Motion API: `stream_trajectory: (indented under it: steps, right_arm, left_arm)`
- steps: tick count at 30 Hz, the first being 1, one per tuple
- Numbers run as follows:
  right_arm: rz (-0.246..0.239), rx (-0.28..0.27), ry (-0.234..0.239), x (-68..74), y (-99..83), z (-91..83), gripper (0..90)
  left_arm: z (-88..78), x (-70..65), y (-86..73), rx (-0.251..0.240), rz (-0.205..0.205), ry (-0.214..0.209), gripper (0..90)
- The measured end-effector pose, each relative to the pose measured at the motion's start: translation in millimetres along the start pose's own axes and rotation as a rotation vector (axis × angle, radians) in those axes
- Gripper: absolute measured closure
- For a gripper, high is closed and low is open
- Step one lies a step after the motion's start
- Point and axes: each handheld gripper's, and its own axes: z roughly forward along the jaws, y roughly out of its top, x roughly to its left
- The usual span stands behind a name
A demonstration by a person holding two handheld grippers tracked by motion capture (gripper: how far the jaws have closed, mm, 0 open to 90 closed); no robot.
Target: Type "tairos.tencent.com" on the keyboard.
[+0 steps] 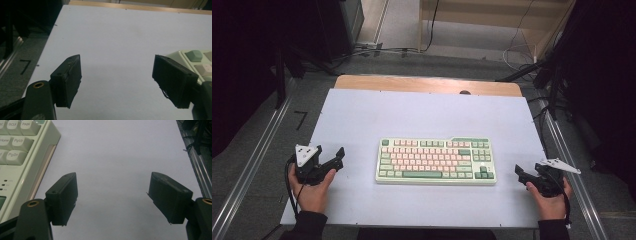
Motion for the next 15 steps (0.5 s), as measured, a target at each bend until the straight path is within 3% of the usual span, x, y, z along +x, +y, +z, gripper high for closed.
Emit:
stream_trajectory:
  steps: [1,5,9,15]
  right_arm:
    - [-0.001,-0.001,0.001,0.2,0.0,-0.2,22.1]
    - [0.003,-0.005,0.005,1.0,0.5,-2.0,22.1]
    - [0.001,-0.008,0.009,1.5,0.9,-2.2,22.1]
    - [0.000,-0.010,0.018,5.1,2.3,-3.4,22.2]
  left_arm:
    - [0.0,0.0,0.0,0.000,0.000,0.000,24.0]
    - [2.4,3.1,0.2,0.015,-0.113,-0.134,24.6]
    - [4.9,2.0,0.3,0.025,-0.115,-0.140,24.6]
    - [5.7,-3.1,2.5,0.023,-0.074,-0.108,24.4]
